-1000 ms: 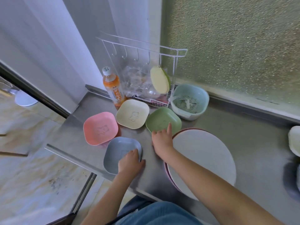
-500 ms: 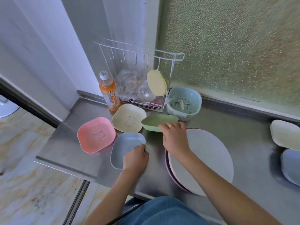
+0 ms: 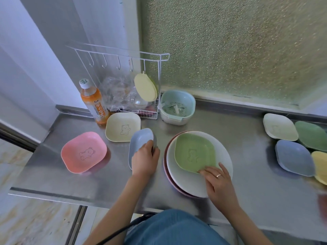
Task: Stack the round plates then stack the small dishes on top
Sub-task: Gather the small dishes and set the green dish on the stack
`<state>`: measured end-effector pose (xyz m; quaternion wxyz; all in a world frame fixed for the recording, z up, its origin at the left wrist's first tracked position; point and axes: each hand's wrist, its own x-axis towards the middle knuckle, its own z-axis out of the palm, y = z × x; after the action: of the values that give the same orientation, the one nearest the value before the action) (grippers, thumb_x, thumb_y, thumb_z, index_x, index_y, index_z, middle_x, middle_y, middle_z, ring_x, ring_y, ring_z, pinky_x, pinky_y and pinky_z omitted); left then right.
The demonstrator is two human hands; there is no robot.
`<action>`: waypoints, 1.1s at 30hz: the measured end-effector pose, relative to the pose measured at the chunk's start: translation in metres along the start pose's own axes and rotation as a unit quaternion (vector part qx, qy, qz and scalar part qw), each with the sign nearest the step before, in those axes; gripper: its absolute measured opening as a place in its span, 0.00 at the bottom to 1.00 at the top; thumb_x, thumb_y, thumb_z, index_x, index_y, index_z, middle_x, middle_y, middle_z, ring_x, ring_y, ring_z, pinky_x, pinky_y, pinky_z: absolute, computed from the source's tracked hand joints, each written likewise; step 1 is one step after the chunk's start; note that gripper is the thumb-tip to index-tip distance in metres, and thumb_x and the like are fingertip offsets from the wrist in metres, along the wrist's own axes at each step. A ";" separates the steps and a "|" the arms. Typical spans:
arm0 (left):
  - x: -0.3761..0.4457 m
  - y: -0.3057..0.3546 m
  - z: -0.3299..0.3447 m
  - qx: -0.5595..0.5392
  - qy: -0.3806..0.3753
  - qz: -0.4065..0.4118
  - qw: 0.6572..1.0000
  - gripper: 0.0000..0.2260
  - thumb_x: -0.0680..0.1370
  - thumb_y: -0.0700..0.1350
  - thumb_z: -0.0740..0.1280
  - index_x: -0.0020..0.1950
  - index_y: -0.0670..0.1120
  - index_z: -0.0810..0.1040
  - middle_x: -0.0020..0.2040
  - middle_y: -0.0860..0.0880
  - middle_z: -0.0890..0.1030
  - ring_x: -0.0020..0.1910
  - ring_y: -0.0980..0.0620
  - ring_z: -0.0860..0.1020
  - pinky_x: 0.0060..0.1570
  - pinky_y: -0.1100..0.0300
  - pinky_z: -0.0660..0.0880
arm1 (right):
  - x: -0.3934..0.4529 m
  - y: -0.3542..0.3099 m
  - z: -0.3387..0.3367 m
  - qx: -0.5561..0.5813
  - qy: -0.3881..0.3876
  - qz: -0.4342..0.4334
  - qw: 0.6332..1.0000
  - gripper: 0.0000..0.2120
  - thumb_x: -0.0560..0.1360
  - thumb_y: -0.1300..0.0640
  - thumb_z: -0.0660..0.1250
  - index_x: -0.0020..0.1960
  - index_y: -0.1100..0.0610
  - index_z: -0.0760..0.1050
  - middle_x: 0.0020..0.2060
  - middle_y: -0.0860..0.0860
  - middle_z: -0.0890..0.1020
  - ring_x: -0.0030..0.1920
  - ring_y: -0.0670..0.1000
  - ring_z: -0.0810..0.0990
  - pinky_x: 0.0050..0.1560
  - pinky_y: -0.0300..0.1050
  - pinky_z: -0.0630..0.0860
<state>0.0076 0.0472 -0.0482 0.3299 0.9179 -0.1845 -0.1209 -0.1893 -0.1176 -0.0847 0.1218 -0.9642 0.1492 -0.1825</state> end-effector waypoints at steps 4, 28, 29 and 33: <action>-0.004 0.020 -0.001 0.012 0.008 0.042 0.999 0.18 0.76 0.43 0.60 0.31 0.49 0.53 0.26 0.50 0.62 0.29 0.45 0.64 0.26 0.57 0.54 | 0.000 -0.007 -0.008 0.019 -0.024 0.051 0.998 0.17 0.69 0.57 0.56 0.50 0.52 0.81 0.48 0.48 0.83 0.54 0.47 0.77 0.71 0.47 0.55; -0.008 0.060 0.040 0.034 -0.008 0.347 0.937 0.14 0.75 0.53 0.58 0.52 0.47 0.77 0.51 0.49 0.80 0.53 0.47 0.76 0.56 0.56 0.68 | 0.082 -0.003 -0.032 0.169 0.008 0.348 0.922 0.13 0.80 0.57 0.55 0.60 0.57 0.74 0.49 0.60 0.82 0.49 0.62 0.79 0.48 0.50 0.73; -0.004 0.058 0.039 0.006 -0.002 0.301 0.954 0.17 0.75 0.53 0.57 0.57 0.47 0.76 0.57 0.49 0.79 0.58 0.47 0.75 0.60 0.55 0.67 | 0.080 0.003 -0.032 0.150 -0.002 0.341 0.928 0.13 0.80 0.57 0.55 0.60 0.56 0.74 0.48 0.59 0.83 0.48 0.62 0.79 0.47 0.50 0.74; 0.007 0.047 0.043 -0.076 -0.075 0.144 0.984 0.20 0.80 0.46 0.56 0.72 0.45 0.66 0.72 0.45 0.68 0.73 0.48 0.63 0.71 0.59 0.57 | 0.079 0.008 -0.028 0.066 -0.040 0.324 0.943 0.15 0.81 0.54 0.53 0.64 0.49 0.72 0.46 0.55 0.84 0.44 0.59 0.80 0.43 0.52 0.77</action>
<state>-0.0130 -0.0134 -0.0512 0.3976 0.8425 -0.3294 -0.1538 -0.1317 -0.1566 -0.0370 0.2437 -0.8601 0.4359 -0.1036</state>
